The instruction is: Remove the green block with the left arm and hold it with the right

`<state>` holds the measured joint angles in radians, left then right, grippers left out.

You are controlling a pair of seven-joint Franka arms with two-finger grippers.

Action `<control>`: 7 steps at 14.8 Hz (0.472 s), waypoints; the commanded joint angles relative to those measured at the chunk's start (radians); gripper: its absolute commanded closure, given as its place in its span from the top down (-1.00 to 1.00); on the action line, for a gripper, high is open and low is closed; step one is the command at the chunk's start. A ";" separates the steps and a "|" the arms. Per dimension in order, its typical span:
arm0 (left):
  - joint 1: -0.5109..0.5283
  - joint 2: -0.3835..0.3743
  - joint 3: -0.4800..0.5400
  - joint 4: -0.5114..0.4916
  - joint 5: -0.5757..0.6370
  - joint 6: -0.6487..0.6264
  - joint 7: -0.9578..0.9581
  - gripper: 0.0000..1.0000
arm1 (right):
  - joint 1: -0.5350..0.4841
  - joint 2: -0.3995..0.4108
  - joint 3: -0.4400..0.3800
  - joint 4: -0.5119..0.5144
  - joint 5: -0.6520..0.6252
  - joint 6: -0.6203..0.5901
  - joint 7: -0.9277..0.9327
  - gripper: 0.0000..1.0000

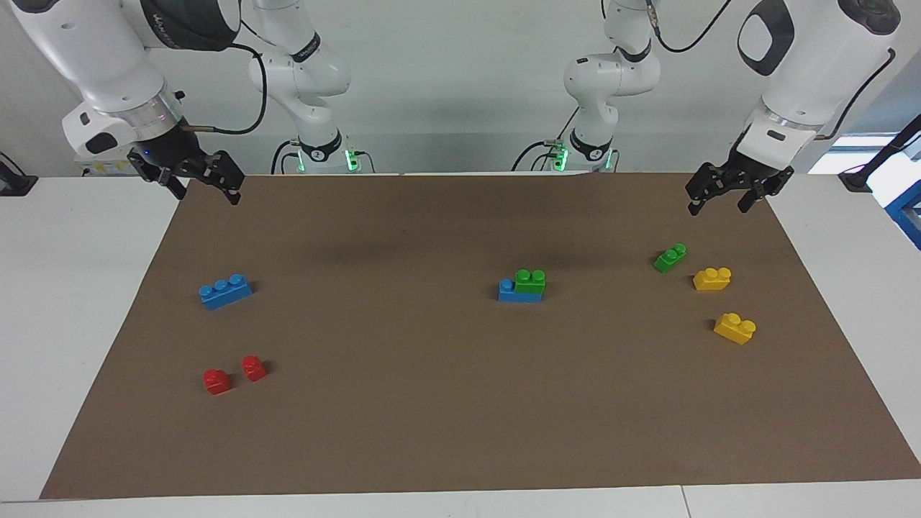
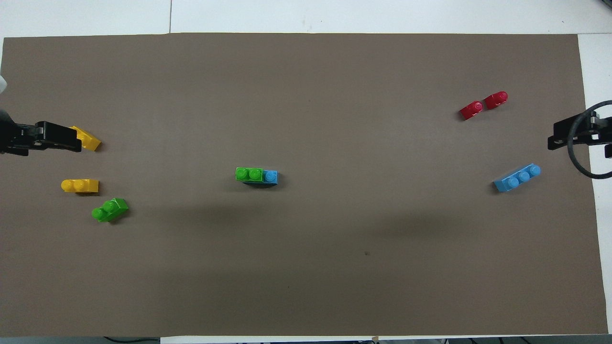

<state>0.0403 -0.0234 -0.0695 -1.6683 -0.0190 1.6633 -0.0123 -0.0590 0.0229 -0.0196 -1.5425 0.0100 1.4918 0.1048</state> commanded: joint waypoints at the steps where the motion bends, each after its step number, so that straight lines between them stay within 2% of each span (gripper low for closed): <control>1: -0.003 -0.001 0.007 0.010 -0.012 0.007 -0.003 1.00 | -0.018 -0.026 0.007 -0.027 0.015 0.001 0.004 1.00; 7: -0.002 -0.004 0.007 -0.001 -0.012 0.009 -0.001 1.00 | -0.024 -0.023 0.007 -0.028 0.015 0.042 0.051 1.00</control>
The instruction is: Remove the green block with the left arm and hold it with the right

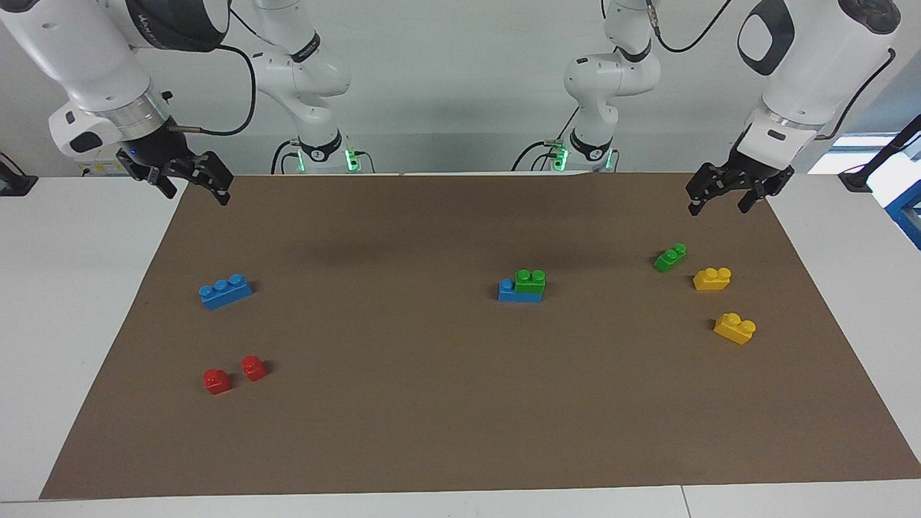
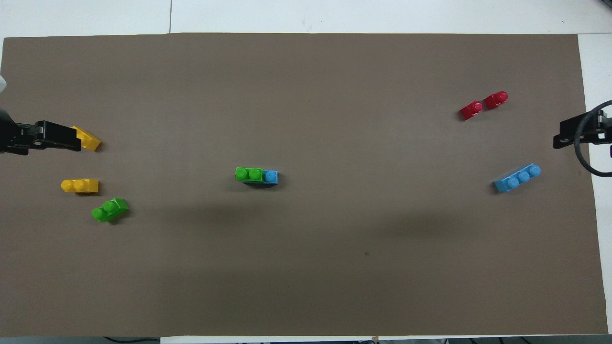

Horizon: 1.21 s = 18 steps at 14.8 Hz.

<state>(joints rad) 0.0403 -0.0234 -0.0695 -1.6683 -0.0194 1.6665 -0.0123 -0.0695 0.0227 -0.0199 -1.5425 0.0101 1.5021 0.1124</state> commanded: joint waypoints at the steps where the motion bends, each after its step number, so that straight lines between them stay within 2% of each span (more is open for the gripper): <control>1: -0.003 -0.004 0.008 -0.001 -0.011 0.004 -0.001 1.00 | -0.013 -0.021 0.008 -0.028 0.016 0.040 0.077 1.00; 5: -0.003 -0.006 0.008 -0.002 -0.010 -0.005 -0.011 1.00 | -0.033 -0.021 0.009 -0.028 0.027 0.027 0.194 1.00; 7: -0.002 -0.015 0.008 -0.004 -0.010 -0.022 -0.012 1.00 | -0.052 -0.043 0.006 -0.069 0.124 -0.022 0.235 1.00; 11: -0.003 -0.035 0.008 -0.004 -0.010 -0.024 -0.018 1.00 | -0.076 -0.052 0.006 -0.099 0.142 -0.011 0.314 1.00; 13: -0.003 -0.038 0.008 -0.016 -0.010 -0.024 -0.021 1.00 | -0.070 -0.044 0.008 -0.105 0.157 -0.022 0.441 1.00; 18: -0.025 -0.059 -0.004 -0.062 -0.010 0.006 -0.265 1.00 | -0.075 -0.015 0.006 -0.122 0.313 -0.043 0.752 1.00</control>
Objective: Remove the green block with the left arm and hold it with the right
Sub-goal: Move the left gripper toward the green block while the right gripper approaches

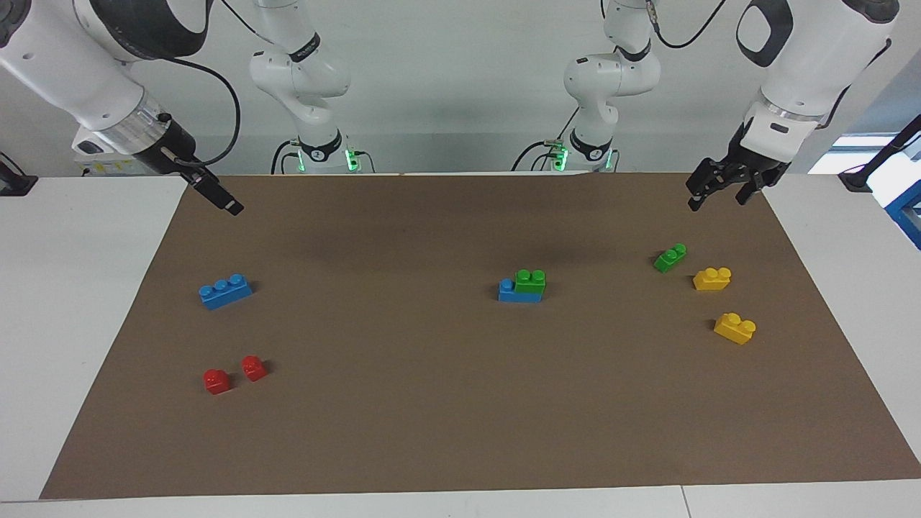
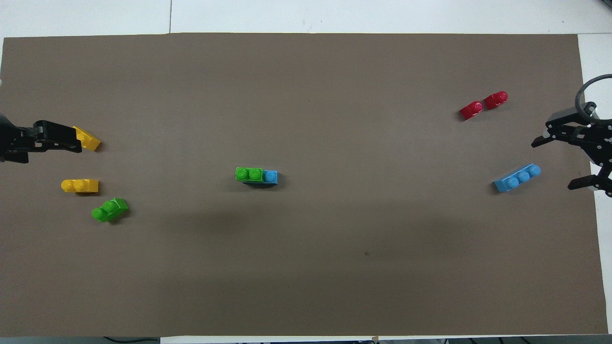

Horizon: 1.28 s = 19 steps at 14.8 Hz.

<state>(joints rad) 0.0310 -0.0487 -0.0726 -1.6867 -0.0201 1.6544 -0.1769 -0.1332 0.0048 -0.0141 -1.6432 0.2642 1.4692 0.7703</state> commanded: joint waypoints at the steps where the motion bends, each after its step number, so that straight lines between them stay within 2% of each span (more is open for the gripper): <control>1: -0.046 -0.034 -0.001 -0.044 -0.009 0.019 -0.172 1.00 | -0.012 0.015 0.000 -0.021 0.088 -0.013 0.136 1.00; 4: -0.071 -0.042 -0.003 -0.063 -0.014 0.033 -0.459 1.00 | -0.013 0.044 0.000 -0.021 0.131 -0.012 0.202 1.00; 6: -0.101 -0.046 -0.003 -0.073 -0.021 0.059 -0.576 1.00 | -0.011 0.064 0.000 -0.046 0.180 -0.004 0.225 1.00; 8: -0.132 -0.046 -0.003 -0.077 -0.023 0.080 -0.718 1.00 | -0.013 0.075 0.000 -0.079 0.272 0.022 0.236 1.00; 10: -0.167 -0.048 -0.003 -0.090 -0.023 0.109 -0.933 1.00 | 0.001 0.086 0.002 -0.083 0.303 0.043 0.288 1.00; 13: -0.229 -0.080 -0.003 -0.171 -0.023 0.203 -1.290 1.00 | 0.001 0.096 0.000 -0.127 0.415 0.066 0.349 1.00; 19: -0.304 -0.094 -0.003 -0.258 -0.024 0.220 -1.477 1.00 | 0.030 0.127 0.008 -0.167 0.455 0.143 0.377 1.00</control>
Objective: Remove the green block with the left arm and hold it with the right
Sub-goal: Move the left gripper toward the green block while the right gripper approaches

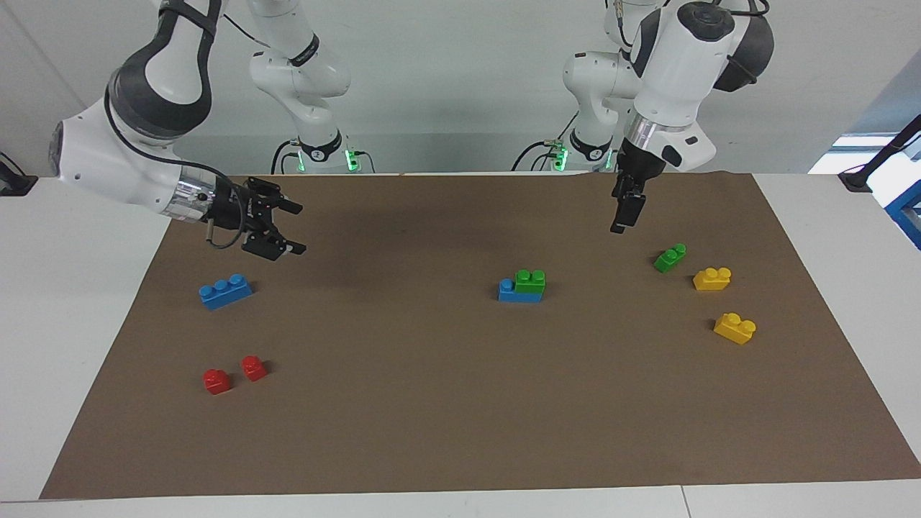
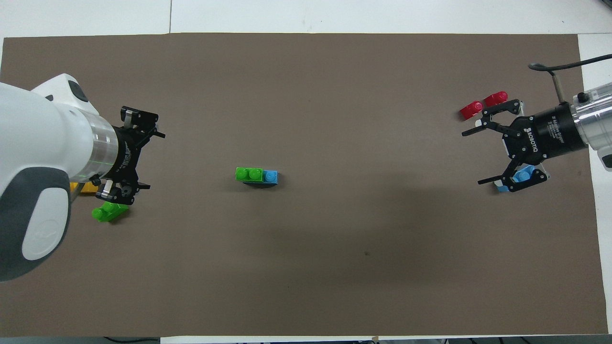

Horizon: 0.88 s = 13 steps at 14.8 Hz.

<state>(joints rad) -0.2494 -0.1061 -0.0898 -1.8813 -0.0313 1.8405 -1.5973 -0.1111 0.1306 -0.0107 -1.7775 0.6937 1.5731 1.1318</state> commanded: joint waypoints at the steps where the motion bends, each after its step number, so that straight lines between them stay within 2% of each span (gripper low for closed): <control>1: -0.027 -0.031 0.015 -0.067 -0.016 0.037 -0.075 1.00 | 0.011 0.003 0.006 -0.042 0.035 0.054 0.017 1.00; 7: -0.056 0.075 0.015 -0.052 -0.062 0.054 -0.101 1.00 | 0.088 0.001 0.008 -0.082 0.092 0.143 0.060 1.00; 13: -0.083 0.155 0.016 -0.036 -0.090 0.146 -0.182 1.00 | 0.145 0.029 0.006 -0.117 0.165 0.237 0.086 1.00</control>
<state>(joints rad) -0.3075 0.0206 -0.0887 -1.9314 -0.1042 1.9603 -1.7436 0.0202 0.1530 -0.0043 -1.8776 0.8320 1.7796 1.1930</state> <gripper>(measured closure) 0.000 0.000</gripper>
